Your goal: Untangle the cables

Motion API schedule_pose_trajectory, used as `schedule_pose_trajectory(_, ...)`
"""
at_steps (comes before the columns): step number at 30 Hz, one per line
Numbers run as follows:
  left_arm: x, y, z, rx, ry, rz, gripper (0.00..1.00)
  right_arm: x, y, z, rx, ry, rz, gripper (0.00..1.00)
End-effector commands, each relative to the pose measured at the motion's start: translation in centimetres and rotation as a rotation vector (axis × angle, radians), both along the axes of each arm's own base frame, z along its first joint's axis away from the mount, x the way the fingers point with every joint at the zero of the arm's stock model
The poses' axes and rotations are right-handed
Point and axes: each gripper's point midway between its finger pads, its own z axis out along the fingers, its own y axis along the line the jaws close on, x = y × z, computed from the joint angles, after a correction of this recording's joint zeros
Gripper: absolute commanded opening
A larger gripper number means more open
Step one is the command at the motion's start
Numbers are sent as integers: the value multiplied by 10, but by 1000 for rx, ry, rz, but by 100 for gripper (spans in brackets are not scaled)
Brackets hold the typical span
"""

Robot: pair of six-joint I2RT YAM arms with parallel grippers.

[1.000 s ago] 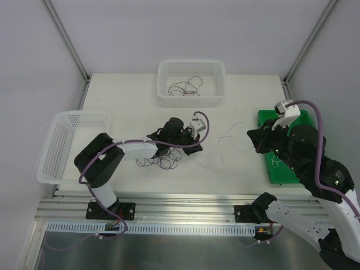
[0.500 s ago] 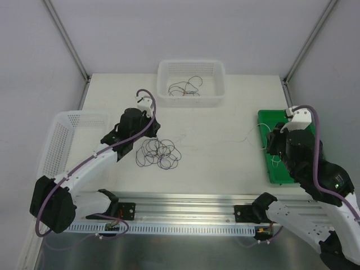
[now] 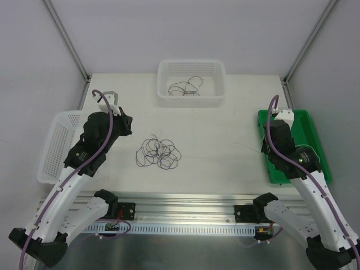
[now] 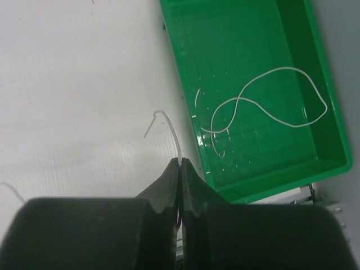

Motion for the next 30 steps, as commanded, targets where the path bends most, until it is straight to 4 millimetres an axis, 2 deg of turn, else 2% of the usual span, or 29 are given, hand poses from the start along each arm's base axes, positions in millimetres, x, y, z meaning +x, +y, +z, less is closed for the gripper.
schedule_pose_trajectory(1, -7, 20, 20, 46, -6, 61, 0, 6, -1, -16, 52, 36, -22, 1)
schedule_pose_trajectory(6, -6, 41, 55, 127, -60, 116, 0, 3, -18, -40, 59, 104, -111, 1)
schedule_pose_trajectory(9, -2, 68, 66, 240, -78, 213, 0, -4, -38, -39, 79, 88, -217, 1)
schedule_pose_trajectory(11, 0, 89, 64, 300, -62, 308, 0, -6, -48, -37, 103, 60, -271, 1)
schedule_pose_trajectory(13, 3, 100, 50, 336, -24, 350, 0, -6, -46, -37, 138, 49, -259, 1)
schedule_pose_trajectory(14, 3, 97, 43, 333, -12, 334, 0, -3, -41, -37, 156, 48, -227, 1)
schedule_pose_trajectory(16, 7, 85, 23, 308, 26, 271, 0, 7, -13, -40, 254, 60, -97, 1)
schedule_pose_trajectory(17, 8, 69, 16, 282, 39, 187, 0, 10, -1, -44, 281, 82, -36, 1)
schedule_pose_trajectory(18, 10, 59, 7, 275, 56, 135, 0, 15, 18, -46, 348, 95, 47, 1)
schedule_pose_trajectory(19, 12, 52, 6, 263, 53, 100, 0, 16, 27, -55, 368, 126, 76, 1)
schedule_pose_trajectory(20, 11, 36, 0, 237, 58, 14, 0, 19, 34, -57, 379, 126, 102, 1)
schedule_pose_trajectory(23, 12, 15, -8, 194, 57, -91, 0, 24, 51, -62, 414, 137, 157, 1)
schedule_pose_trajectory(25, 11, 0, -14, 162, 70, -169, 0, 24, 71, -62, 461, 155, 234, 2)
schedule_pose_trajectory(29, 10, -19, -25, 118, 102, -257, 0, 30, 85, -74, 438, 201, 265, 2)
schedule_pose_trajectory(30, 12, -26, -33, 93, 128, -279, 0, 31, 86, -84, 430, 228, 256, 2)
